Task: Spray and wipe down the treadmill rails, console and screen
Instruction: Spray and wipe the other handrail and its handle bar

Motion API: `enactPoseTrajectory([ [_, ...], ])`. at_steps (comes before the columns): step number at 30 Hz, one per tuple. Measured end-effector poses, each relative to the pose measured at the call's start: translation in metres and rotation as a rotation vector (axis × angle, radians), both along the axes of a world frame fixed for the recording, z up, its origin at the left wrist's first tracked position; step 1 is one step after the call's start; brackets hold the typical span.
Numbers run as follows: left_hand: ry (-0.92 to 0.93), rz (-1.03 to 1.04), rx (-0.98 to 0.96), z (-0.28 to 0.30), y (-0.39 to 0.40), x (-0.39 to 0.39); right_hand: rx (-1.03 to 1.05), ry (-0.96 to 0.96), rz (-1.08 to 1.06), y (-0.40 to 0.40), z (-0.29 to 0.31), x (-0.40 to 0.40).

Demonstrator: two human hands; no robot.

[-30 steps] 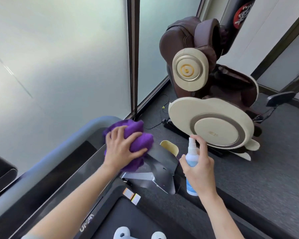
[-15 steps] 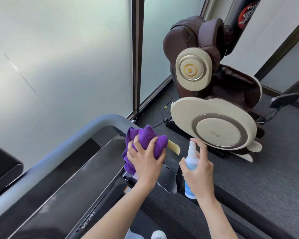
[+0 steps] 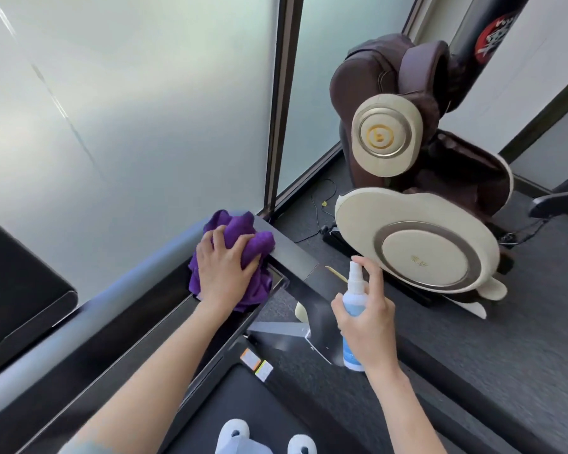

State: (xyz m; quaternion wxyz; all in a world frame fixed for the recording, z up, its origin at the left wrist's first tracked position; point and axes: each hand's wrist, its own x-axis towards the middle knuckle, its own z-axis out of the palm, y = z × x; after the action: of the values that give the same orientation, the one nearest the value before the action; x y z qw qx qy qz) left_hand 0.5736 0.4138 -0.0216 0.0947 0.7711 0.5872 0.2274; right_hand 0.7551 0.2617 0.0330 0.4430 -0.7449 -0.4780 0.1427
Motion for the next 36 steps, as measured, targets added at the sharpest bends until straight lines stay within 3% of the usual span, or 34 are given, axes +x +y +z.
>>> enactPoseTrajectory([
  [5, 0.024, -0.117, -0.085, -0.008, -0.048, -0.035, 0.002, -0.027, -0.042, -0.009, -0.004, -0.013],
  [12, 0.001, 0.052, -0.114, -0.004, -0.074, -0.018, -0.015, -0.021, -0.046, -0.02, -0.007, -0.018],
  [18, -0.216, 0.161, -0.094, -0.005, -0.122, 0.03, -0.029, -0.124, -0.081, -0.063, -0.01, 0.032],
  [26, -0.578, 0.364, -0.082, 0.014, -0.212, 0.101, -0.128, -0.219, 0.125, -0.145, -0.016, 0.126],
  [36, -0.555, 0.434, -0.108, 0.011, -0.301, 0.117, -0.18, -0.32, 0.314, -0.154, -0.005, 0.155],
])
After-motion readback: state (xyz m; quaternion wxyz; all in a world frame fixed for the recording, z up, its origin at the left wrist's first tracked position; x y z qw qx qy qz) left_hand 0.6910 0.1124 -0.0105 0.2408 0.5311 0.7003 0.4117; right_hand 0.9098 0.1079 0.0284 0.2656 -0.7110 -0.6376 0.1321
